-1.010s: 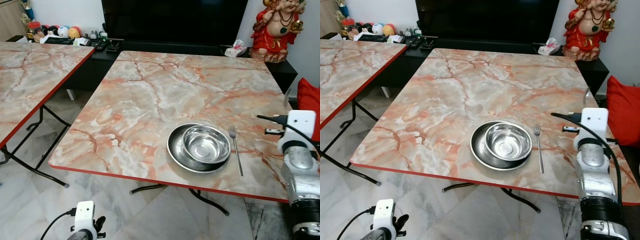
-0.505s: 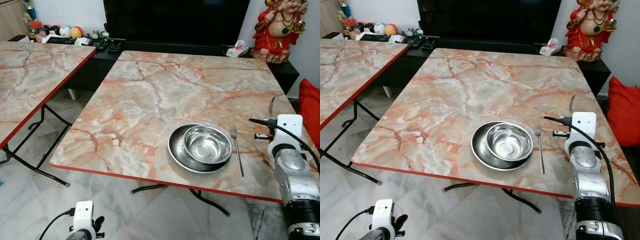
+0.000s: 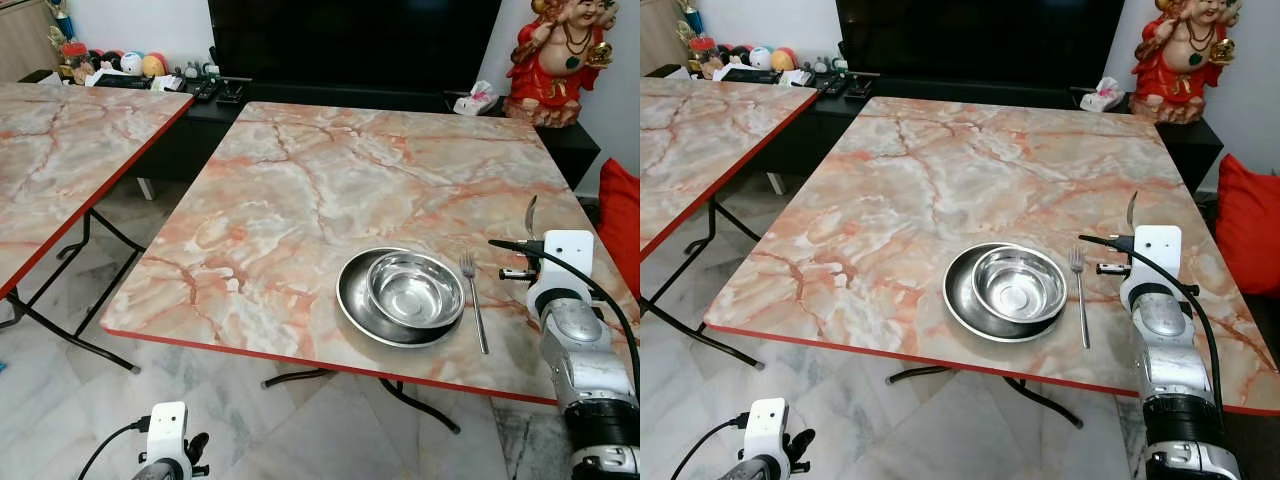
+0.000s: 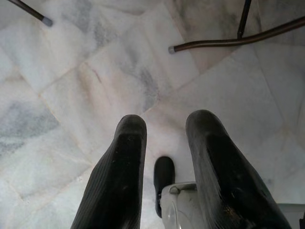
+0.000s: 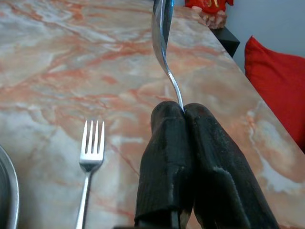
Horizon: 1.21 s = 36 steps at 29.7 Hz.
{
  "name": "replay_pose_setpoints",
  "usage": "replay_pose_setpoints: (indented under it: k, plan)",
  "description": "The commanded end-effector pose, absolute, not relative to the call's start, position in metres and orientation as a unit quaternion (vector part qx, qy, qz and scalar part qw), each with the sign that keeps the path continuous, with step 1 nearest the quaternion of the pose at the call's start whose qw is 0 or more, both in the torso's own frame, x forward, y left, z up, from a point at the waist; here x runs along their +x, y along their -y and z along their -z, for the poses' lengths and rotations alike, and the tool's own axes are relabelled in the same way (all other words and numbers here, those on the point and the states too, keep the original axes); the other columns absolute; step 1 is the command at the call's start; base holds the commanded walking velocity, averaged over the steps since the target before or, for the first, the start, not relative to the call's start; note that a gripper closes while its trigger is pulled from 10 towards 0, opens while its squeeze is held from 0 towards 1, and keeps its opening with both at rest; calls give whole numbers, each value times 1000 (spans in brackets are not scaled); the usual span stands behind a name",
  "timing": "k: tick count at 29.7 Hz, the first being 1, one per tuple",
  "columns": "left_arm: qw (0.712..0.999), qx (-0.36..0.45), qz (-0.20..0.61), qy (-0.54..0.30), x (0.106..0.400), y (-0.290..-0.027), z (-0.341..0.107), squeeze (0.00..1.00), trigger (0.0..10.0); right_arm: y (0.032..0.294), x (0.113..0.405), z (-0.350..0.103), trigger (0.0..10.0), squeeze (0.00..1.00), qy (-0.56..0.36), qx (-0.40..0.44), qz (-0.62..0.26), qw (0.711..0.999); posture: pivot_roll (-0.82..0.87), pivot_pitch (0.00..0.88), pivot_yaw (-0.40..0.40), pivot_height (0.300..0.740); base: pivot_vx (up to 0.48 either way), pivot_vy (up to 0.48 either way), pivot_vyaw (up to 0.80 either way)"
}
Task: Setting the table
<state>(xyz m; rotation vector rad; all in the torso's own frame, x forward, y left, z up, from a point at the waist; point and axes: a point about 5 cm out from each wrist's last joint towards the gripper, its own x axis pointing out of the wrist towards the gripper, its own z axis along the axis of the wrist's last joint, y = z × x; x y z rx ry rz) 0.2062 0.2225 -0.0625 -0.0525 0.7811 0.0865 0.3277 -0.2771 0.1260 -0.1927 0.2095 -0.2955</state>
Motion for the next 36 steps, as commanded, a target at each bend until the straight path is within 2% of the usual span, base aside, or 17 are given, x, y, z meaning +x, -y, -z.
replay_pose_setpoints:
  k: [1,10,28,36]
  plan:
    - [921,-23,-46,-387,205,-225,63,0,10000,272,332,-133,10000,0,-91,-95,140,981,99,0,6,740,270,0,0]
    - [921,-26,-47,-385,204,-225,63,0,10000,271,332,-134,10000,0,-90,-95,139,982,100,1,3,740,282,0,0]
    - [921,-28,-48,-385,203,-226,64,0,10000,265,331,-134,10000,0,-89,-95,134,982,97,7,5,740,0,0,0]
    - [920,-30,-45,-388,202,-225,64,0,10000,274,321,-121,10000,0,-136,-101,144,975,91,7,8,740,0,0,0]
